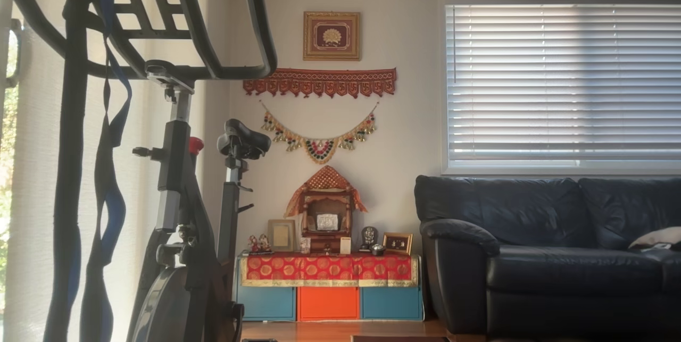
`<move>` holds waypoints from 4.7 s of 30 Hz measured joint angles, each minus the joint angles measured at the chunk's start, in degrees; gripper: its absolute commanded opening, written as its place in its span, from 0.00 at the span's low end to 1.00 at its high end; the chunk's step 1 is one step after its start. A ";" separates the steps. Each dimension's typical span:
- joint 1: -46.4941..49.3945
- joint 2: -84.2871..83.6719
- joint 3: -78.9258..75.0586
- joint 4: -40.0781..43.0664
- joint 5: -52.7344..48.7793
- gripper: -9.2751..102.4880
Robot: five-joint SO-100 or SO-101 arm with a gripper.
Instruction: Sort medicines into box.
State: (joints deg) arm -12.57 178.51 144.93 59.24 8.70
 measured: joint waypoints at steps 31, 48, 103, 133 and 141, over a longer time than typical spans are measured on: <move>-13.54 -49.75 -35.16 12.22 -30.85 0.09; -21.01 -58.27 -38.67 12.13 -30.85 0.09; -22.50 -73.65 -40.78 5.89 -21.09 0.26; -22.41 -78.57 -40.69 2.29 -21.01 0.33; -22.41 -80.77 -40.52 0.97 -21.01 0.33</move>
State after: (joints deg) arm -34.98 97.73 104.41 60.21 -12.30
